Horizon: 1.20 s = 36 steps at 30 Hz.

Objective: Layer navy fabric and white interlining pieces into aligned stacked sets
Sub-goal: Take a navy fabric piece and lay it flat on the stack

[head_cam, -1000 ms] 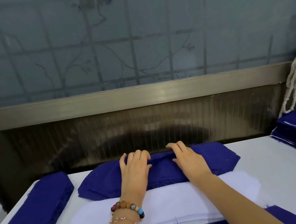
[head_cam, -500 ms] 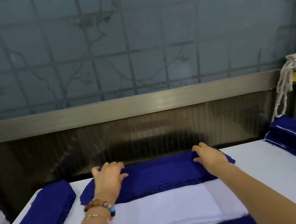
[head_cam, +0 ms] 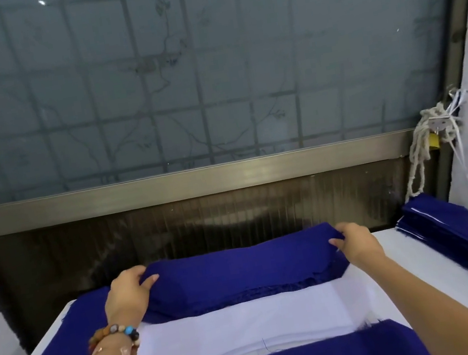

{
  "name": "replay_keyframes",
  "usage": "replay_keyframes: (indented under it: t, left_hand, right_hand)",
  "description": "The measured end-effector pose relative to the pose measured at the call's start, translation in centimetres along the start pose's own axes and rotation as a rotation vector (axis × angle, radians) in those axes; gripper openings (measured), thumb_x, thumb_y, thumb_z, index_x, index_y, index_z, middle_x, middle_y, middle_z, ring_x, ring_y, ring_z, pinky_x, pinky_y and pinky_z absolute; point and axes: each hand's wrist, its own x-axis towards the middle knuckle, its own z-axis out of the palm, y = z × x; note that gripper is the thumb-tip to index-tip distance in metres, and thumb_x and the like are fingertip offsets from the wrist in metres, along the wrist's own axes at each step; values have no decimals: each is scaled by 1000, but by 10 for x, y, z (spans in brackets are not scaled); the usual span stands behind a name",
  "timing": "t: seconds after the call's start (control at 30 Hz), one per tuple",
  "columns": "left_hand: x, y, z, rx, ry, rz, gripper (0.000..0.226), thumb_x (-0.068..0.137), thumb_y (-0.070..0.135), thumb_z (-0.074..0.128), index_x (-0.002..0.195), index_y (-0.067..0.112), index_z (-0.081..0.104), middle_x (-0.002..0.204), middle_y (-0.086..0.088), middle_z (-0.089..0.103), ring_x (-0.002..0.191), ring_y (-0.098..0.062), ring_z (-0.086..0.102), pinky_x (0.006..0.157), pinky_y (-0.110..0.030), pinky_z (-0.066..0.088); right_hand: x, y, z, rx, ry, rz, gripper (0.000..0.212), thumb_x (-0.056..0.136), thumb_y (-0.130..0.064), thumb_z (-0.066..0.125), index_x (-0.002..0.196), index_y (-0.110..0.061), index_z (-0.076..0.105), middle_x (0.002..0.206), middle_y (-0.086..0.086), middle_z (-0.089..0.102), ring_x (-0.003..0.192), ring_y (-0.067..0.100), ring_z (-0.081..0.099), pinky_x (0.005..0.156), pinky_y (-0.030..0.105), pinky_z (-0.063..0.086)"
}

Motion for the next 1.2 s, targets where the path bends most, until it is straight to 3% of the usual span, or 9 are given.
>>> replay_keyframes:
  t: [0.1, 0.4, 0.5, 0.67, 0.8, 0.93, 1.07, 1.13, 1.2]
  left_hand:
    - [-8, 8, -16, -81, 27, -8, 30, 92, 28, 64, 114, 7, 64, 101, -10, 67, 93, -28, 62, 80, -43, 51]
    - [-51, 16, -65, -315, 43, -41, 35, 89, 14, 66, 120, -3, 61, 111, -20, 66, 103, -35, 61, 87, -41, 49]
    - [-70, 10, -76, -354, -49, -20, 12, 89, 13, 67, 92, 2, 69, 85, -15, 68, 81, -29, 64, 71, -36, 50]
    - [-100, -17, -79, -347, -224, -130, 27, 86, 9, 71, 62, 3, 59, 61, -12, 56, 62, -22, 52, 57, -28, 42]
    - [-122, -35, -78, -366, -271, -173, 22, 85, 12, 72, 68, 0, 66, 58, -7, 59, 56, -16, 53, 50, -21, 43]
    - [-146, -50, -71, -347, -245, -189, 25, 84, 14, 74, 69, -4, 63, 64, -13, 61, 61, -22, 55, 60, -30, 46]
    - [-170, -60, -60, -432, -195, -154, 11, 85, 8, 72, 74, 9, 70, 69, -5, 69, 66, -23, 63, 50, -13, 46]
    - [-181, -60, -55, -468, -160, -102, 1, 87, 12, 70, 88, 13, 69, 86, -3, 71, 83, -22, 66, 61, -17, 48]
    - [-188, -61, -50, -441, -112, -72, 13, 89, 16, 68, 101, 15, 65, 99, 0, 65, 95, -19, 59, 76, -25, 45]
  right_hand:
    - [-9, -3, -13, 74, 11, 2, 18, 95, -22, 58, 112, -16, 60, 98, 1, 65, 86, 18, 61, 73, 32, 52]
    - [-51, 6, -60, 187, -12, 4, 8, 95, -19, 58, 99, -14, 61, 91, 1, 65, 84, 17, 61, 74, 31, 49]
    - [-68, 12, -75, 175, -113, 16, 4, 94, -18, 59, 95, -14, 60, 88, 1, 64, 84, 17, 61, 74, 30, 47]
    - [-97, 30, -89, 81, -295, 74, 8, 93, -20, 62, 92, -14, 67, 80, -3, 67, 88, 15, 61, 79, 27, 44]
    - [-121, 44, -88, 43, -384, 106, 12, 92, -20, 63, 99, -12, 67, 86, -1, 69, 89, 14, 61, 83, 28, 46]
    - [-144, 59, -78, 39, -405, 84, 9, 91, -18, 64, 91, -11, 69, 77, -1, 69, 81, 15, 64, 75, 23, 48]
    - [-163, 68, -68, 48, -404, 116, 11, 91, -20, 63, 81, -14, 65, 77, 1, 69, 80, 16, 62, 69, 21, 46]
    - [-169, 71, -64, 94, -375, 128, 12, 92, -20, 61, 84, -13, 65, 81, 4, 70, 85, 19, 63, 77, 25, 47]
    - [-177, 73, -62, 160, -329, 138, 14, 92, -23, 60, 87, -12, 65, 83, 5, 70, 86, 21, 64, 81, 29, 48]
